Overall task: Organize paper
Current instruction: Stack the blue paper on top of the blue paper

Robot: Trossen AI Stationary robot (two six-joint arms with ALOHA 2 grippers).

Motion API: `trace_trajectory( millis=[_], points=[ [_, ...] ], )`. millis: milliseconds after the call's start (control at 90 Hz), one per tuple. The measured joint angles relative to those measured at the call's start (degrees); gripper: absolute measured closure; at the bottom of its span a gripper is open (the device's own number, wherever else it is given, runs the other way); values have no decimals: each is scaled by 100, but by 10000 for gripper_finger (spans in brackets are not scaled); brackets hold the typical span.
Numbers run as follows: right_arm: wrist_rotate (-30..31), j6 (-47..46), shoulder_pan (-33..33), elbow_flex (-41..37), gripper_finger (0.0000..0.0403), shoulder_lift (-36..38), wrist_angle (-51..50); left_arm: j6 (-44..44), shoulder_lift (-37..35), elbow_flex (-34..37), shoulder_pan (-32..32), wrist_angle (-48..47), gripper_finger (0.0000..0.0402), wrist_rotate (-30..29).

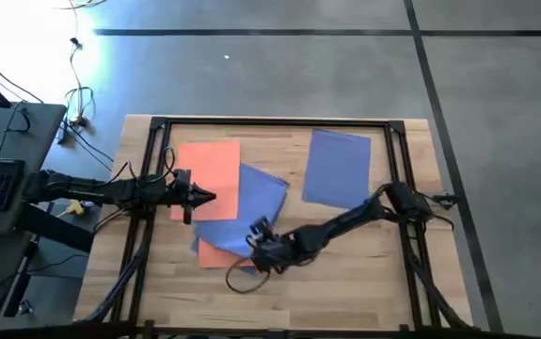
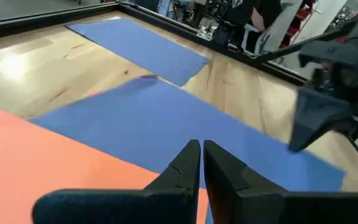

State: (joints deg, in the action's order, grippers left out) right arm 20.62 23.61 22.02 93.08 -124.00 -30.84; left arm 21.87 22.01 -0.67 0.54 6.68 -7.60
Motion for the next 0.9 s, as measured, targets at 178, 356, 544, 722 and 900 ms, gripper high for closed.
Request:
trace_trajectory(
  millis=[178, 356, 544, 722, 900],
  points=[
    [-612, -866, 256, -26, 403, -9, -744, -1, 1, -2, 0, -36, 402, 0],
    [-845, -1287, 588, -24, 403, 12, -1328, 7, 1, -2, 0, -152, 402, -2],
    [-1174, -1794, 963, -21, 403, -3, -1502, 46, 1, -2, 0, -216, 402, -40],
    [-507, -2160, 1072, -22, 403, -5, -1140, 52, 1, -2, 0, -227, 402, -59],
    [147, -2758, 1101, -22, 390, -164, -990, 59, 3, -1, 0, -227, 402, -55]
  ],
)
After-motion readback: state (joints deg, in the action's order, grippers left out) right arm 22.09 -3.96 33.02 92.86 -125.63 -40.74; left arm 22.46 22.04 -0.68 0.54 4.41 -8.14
